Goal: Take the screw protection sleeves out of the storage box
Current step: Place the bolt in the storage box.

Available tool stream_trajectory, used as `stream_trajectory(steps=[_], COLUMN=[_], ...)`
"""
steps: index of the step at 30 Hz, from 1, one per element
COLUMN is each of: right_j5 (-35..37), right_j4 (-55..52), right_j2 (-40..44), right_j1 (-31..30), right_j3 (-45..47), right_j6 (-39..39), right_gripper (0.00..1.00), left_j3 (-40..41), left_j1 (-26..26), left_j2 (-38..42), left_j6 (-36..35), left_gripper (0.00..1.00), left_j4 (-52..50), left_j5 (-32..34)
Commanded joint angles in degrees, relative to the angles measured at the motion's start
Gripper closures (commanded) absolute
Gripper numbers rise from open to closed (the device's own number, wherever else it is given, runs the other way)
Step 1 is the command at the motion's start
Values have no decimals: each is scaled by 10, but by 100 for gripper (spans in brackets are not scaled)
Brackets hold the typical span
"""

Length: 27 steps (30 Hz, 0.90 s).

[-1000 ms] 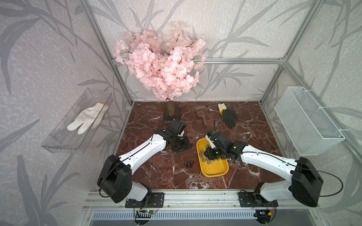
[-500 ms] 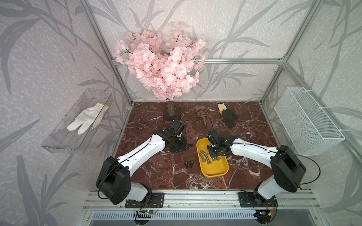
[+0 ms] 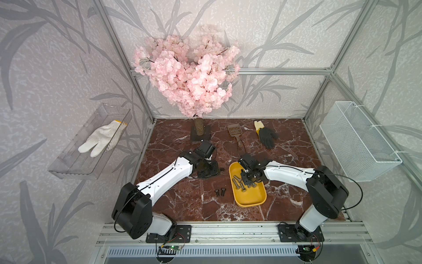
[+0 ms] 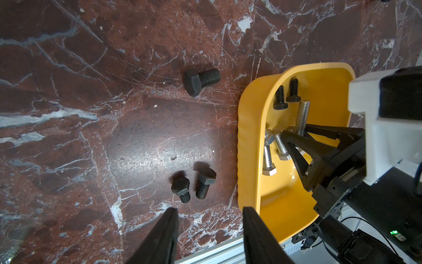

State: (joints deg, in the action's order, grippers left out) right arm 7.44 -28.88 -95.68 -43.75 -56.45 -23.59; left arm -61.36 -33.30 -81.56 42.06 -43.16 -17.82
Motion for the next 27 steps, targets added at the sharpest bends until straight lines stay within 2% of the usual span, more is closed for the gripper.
stream_trajectory(steps=[1,4,15,22,27], right_j5=[3,3,-7,-31,-33], right_j4=[-1,-3,-24,-23,-23], right_j2=[-9,-6,80,129,135], right_j1=[3,3,3,2,3], right_j3=[-7,-6,-8,4,5], right_j6=[4,5,-6,-10,-12], right_gripper=[61,57,57,57,57], left_j3=[8,11,21,66,59], left_j1=[2,2,-7,-59,-118], left_j2=[13,16,35,24,-19], left_j6=[-7,-7,8,45,56], left_gripper=[51,52,53,56,62], left_j4=[-14,-16,-34,-25,-11], left_j5=[10,11,18,50,65])
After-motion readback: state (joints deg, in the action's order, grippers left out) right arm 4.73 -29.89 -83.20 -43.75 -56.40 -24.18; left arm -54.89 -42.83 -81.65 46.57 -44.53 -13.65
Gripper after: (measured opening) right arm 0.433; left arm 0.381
